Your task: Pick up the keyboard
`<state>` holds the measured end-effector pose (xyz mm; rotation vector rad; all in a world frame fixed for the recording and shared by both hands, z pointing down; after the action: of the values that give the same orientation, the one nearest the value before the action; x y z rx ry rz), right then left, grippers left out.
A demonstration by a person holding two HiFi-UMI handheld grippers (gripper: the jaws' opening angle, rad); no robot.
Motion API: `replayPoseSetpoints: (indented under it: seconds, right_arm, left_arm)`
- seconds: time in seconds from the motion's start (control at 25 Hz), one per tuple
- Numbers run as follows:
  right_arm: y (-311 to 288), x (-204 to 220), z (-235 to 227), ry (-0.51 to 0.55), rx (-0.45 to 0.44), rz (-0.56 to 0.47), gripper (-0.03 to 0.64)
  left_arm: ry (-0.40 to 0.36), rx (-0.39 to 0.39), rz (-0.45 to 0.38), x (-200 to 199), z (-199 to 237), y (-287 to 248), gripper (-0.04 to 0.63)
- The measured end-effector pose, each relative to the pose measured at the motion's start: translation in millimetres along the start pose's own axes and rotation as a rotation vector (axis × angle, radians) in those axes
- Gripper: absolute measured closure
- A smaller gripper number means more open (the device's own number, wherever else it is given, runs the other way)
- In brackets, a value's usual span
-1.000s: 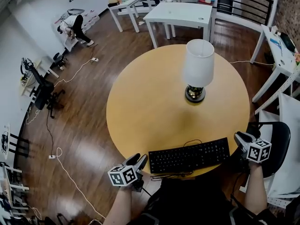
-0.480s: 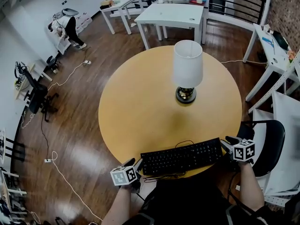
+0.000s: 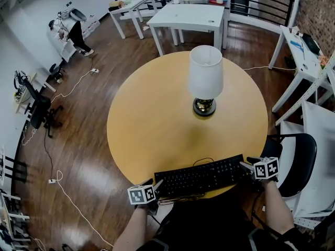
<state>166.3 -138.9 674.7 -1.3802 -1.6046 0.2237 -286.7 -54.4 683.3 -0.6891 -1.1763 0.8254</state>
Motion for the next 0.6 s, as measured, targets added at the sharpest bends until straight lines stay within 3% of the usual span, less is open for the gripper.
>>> replayPoseSetpoints:
  seconds: [0.32,0.48,0.6]
  right_arm:
    - [-10,8,-8,-0.038,-0.016,0.028,0.388]
    - [-11,7,-7,-0.043,-0.034,0.037,0.388]
    - [-14,8,-6,-0.012,-0.017,0.049,0.39]
  left_arm:
    - [-0.013,0.016,0.031,-1,4,-7,0.236]
    - [-0.006,0.063,0.051,4,1,-8,0.229]
    - [-0.029,0.042,0.056,7,-3,-9,0.221]
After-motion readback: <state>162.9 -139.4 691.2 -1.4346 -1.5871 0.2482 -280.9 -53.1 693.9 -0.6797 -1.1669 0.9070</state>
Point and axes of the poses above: the fingertips, and each gripper's own axes: y backward along the fingers, z to its left, x out of its underside, the point moved 4 cm from there along y, backward along the fingers, and after that the axes turned 6 degrees about -x, right-handed, at the moved point
